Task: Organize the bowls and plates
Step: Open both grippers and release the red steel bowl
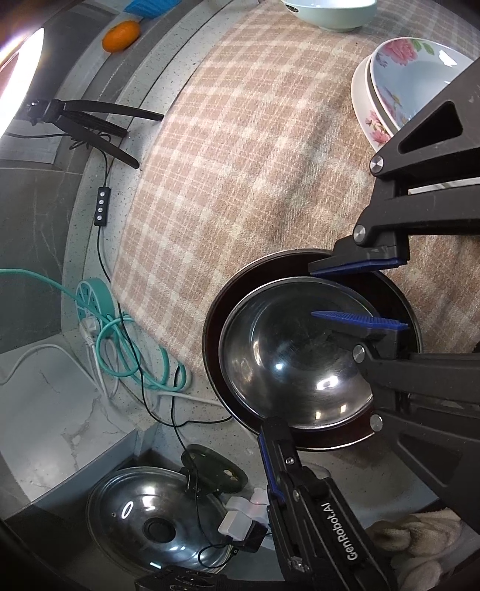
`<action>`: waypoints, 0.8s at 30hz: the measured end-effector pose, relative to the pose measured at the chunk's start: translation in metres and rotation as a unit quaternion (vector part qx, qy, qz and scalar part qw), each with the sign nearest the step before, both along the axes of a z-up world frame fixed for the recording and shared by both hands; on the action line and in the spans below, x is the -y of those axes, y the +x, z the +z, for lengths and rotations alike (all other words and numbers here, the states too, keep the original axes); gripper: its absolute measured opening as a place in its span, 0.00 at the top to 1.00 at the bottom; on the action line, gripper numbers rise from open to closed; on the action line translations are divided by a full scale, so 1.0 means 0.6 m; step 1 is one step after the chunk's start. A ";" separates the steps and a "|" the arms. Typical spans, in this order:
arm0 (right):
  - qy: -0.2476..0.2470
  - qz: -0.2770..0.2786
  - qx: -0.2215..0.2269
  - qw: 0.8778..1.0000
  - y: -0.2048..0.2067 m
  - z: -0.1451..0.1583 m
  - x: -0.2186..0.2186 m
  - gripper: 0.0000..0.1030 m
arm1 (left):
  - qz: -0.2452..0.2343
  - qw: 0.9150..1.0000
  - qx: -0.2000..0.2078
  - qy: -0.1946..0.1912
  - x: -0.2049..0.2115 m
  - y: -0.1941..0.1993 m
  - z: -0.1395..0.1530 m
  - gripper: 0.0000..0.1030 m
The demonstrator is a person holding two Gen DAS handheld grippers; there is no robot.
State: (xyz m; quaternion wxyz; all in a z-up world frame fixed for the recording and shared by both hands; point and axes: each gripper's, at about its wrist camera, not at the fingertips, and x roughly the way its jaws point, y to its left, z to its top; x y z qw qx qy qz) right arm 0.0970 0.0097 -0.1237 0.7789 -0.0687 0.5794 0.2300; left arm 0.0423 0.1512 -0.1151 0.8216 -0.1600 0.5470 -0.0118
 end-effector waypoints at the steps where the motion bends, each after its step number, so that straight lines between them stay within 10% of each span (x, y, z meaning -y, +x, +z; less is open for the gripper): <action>1: 0.004 -0.001 0.001 1.000 0.000 0.005 0.003 0.82 | -0.001 1.000 0.004 0.002 0.000 0.000 0.005 0.87; 24: 0.076 -0.135 0.068 0.986 0.010 0.133 0.271 0.76 | -0.074 0.994 0.061 -0.043 0.166 0.055 0.086 0.85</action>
